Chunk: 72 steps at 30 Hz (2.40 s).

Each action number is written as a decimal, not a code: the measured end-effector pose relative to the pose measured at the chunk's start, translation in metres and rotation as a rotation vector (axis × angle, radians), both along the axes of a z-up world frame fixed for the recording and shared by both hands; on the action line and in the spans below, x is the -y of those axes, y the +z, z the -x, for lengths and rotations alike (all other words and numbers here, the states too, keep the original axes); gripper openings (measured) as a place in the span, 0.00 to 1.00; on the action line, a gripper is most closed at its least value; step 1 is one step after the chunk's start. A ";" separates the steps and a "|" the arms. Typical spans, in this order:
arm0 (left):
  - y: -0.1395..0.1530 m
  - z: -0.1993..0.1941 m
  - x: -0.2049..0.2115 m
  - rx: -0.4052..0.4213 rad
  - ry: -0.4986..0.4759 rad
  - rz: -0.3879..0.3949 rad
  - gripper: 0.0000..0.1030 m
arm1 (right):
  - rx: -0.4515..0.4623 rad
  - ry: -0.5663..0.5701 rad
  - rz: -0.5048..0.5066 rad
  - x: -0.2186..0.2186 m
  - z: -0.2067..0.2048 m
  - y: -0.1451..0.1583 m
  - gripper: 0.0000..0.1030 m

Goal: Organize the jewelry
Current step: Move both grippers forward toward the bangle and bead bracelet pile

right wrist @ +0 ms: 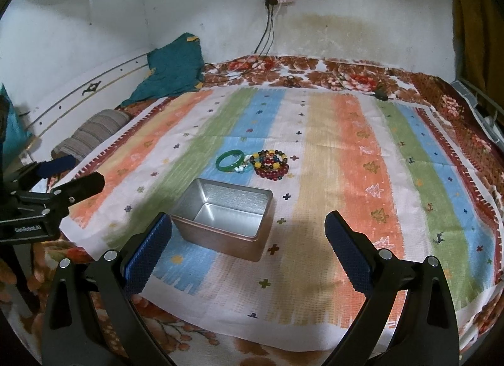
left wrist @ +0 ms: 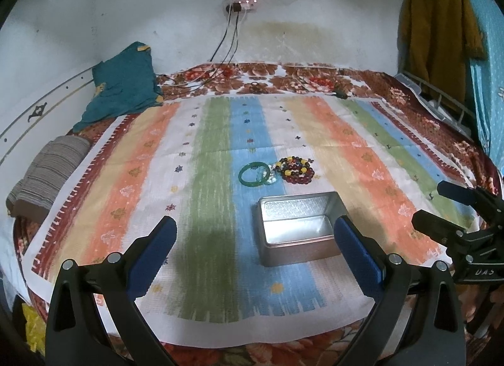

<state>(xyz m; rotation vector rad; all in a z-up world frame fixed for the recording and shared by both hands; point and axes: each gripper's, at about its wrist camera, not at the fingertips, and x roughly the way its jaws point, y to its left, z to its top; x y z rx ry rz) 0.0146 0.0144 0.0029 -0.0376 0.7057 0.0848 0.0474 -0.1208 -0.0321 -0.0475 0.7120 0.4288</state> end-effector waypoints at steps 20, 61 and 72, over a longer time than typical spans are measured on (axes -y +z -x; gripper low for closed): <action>-0.010 -0.014 -0.006 -0.055 0.038 0.014 0.95 | -0.045 -0.020 -0.011 0.002 -0.014 -0.006 0.96; -0.017 -0.082 -0.028 -0.140 0.129 -0.024 0.95 | -0.101 -0.056 0.054 -0.013 -0.080 -0.006 0.96; -0.025 -0.110 -0.035 -0.174 0.135 -0.031 0.95 | -0.146 -0.078 0.055 -0.015 -0.108 -0.012 0.96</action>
